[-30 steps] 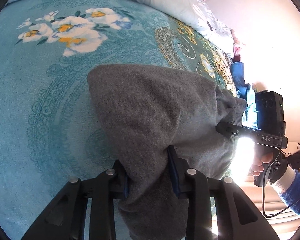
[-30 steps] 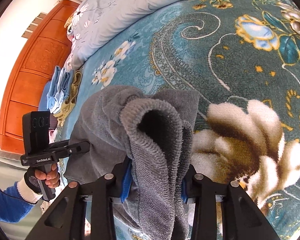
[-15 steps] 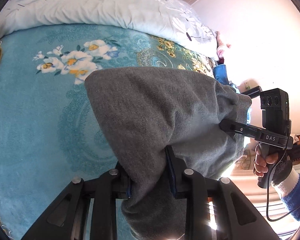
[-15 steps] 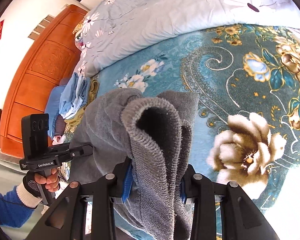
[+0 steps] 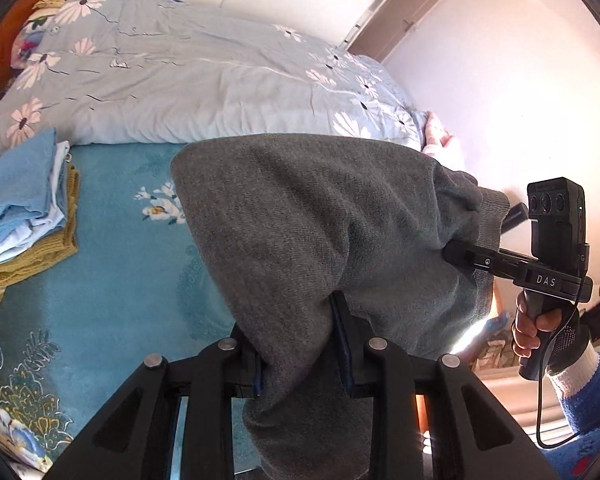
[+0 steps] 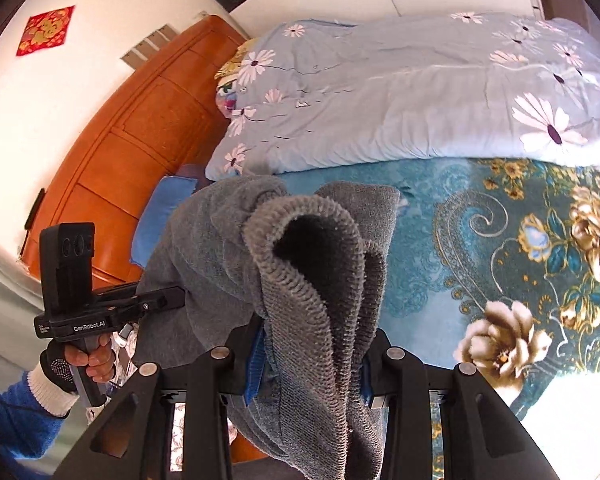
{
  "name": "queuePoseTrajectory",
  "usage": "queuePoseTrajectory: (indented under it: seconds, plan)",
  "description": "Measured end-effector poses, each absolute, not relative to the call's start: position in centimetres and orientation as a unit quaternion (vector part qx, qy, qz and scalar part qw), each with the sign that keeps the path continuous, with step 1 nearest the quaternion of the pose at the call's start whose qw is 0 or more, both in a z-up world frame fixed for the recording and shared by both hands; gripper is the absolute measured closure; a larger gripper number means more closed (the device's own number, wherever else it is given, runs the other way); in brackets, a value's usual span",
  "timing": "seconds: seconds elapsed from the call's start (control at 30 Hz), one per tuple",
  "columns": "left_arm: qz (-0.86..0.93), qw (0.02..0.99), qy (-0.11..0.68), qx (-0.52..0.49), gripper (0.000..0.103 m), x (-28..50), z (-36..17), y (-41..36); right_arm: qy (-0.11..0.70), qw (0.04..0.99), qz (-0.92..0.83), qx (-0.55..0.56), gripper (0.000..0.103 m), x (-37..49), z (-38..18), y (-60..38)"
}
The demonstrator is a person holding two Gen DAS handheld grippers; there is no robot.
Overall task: Fold clothes
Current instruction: 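Lift and carry the folded sweatshirt with both grippers toward the clothes stack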
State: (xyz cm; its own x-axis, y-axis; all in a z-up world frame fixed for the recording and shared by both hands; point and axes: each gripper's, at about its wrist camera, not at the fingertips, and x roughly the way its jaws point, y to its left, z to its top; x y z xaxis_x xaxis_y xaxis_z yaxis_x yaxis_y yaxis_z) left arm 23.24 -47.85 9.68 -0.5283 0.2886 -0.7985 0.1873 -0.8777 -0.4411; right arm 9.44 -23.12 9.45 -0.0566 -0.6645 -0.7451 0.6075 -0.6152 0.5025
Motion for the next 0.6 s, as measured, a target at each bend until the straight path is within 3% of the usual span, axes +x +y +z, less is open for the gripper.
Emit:
queuePoseTrajectory:
  seconds: [0.33, 0.6]
  plan:
    - [0.859, -0.056, -0.257, -0.439, 0.074, 24.9, 14.3, -49.0, 0.006, 0.519, -0.699, 0.492, 0.064, 7.3, 13.6, -27.1]
    - [0.850, -0.101, -0.284, -0.432, 0.074, 26.1, 13.5, -53.2, 0.027, 0.552, -0.667, 0.500, 0.064, 6.4, 12.8, -32.8]
